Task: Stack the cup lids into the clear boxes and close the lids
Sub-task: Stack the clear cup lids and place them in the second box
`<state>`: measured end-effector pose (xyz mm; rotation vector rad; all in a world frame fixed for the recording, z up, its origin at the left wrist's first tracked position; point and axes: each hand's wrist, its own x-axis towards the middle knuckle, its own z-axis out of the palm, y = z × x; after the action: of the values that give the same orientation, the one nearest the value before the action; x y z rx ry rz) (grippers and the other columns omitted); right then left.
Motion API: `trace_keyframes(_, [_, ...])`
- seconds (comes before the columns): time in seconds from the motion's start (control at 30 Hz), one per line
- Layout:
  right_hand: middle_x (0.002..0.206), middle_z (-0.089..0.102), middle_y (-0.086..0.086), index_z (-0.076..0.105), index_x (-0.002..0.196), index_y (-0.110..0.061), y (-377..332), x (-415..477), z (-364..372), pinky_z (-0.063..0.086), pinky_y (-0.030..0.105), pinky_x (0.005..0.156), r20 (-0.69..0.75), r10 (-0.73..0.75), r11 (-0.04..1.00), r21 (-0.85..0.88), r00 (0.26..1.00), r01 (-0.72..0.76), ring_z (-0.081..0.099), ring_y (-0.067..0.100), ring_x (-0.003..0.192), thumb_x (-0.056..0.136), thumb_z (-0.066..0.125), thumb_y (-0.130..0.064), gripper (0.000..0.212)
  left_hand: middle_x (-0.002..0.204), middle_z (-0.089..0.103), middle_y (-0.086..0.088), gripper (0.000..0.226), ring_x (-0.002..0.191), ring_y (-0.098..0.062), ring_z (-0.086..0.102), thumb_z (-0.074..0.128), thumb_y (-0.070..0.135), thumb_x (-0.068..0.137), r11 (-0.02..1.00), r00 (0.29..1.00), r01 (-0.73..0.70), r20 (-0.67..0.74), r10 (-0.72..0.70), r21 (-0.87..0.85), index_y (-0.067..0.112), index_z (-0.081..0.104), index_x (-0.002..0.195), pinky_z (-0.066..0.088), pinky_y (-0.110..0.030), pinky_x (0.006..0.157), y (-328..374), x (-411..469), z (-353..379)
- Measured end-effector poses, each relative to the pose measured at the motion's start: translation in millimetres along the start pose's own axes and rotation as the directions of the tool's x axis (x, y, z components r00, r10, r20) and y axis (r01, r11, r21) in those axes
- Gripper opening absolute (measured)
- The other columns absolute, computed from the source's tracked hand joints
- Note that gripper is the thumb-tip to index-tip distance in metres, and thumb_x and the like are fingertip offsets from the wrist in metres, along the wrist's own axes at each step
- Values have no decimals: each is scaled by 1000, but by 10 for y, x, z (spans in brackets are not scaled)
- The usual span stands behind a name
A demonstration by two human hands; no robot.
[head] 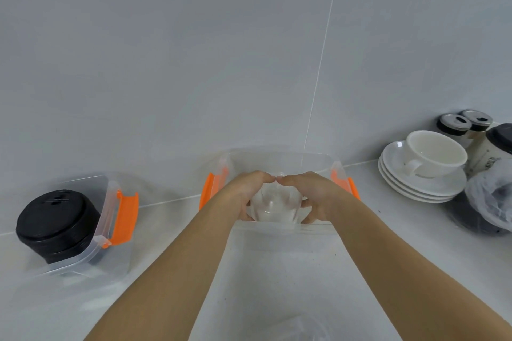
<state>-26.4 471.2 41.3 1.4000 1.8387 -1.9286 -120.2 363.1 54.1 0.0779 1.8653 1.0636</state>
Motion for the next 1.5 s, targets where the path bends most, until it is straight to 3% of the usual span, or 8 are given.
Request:
trace_keyframes(0.3, [146,36,17,41,138,-11,-30,8,22,42,54,98,29,12,997,-71,1000,-10,45,45,124,85,63,-39,64,137,44,-11,51,113,-33,51,61,30,84,998,1000,-5,-18,6,66,15,48,131,48,-39,91,-68,71,22])
trace_keyframes(0.53, [146,35,19,36,142,-16,-49,21,-6,36,55,103,29,51,992,-115,998,-47,39,42,130,84,63,-44,70,119,46,-12,58,80,-23,52,60,35,87,996,999,45,13,-44,-76,13,40,136,46,-33,63,-37,5,-20])
trace_keyframes(0.63, [150,31,22,30,146,-16,-44,21,-4,35,55,103,54,104,988,-116,993,-97,36,46,132,85,60,-46,74,130,48,-18,64,109,-34,56,66,26,80,963,991,133,55,-124,-234,3,41,134,51,-44,83,-30,52,-81])
trace_keyframes(0.77, [149,35,18,34,143,-14,-40,60,10,39,51,101,92,120,991,-66,988,-115,43,44,127,87,59,-36,65,113,56,-24,41,96,-39,61,57,6,81,942,980,187,119,-160,-279,-2,48,121,53,-48,77,-50,94,-111])
trace_keyframes(1.07, [137,47,20,41,139,-13,-63,83,41,40,51,99,6,76,968,-240,997,-72,50,43,121,88,48,-56,67,137,47,-18,42,112,-33,56,46,8,93,946,984,175,89,-156,-274,1,40,135,50,-47,78,-53,78,-37])
trace_keyframes(1.27, [135,46,18,43,136,-14,-81,73,2,35,57,99,52,70,992,-107,996,-65,41,42,128,84,54,-57,69,145,40,-10,49,115,-32,53,45,12,92,929,985,174,63,-162,-328,5,35,140,52,-53,73,-54,68,-60])
trace_keyframes(1.37, [135,45,20,43,136,-14,-96,57,-6,30,62,102,69,77,993,-94,995,-71,38,42,131,87,56,-49,61,122,53,-10,39,88,-27,58,45,11,92,937,989,147,39,-142,-318,4,44,130,51,-48,64,-48,42,-48])
trace_keyframes(1.5, [135,47,18,47,133,-10,-91,58,-4,35,61,102,38,50,987,-152,998,-44,45,39,125,92,53,-37,50,125,54,-9,23,100,-24,56,47,10,91,942,991,125,-5,-133,-312,7,52,113,50,-49,89,-38,35,-13])
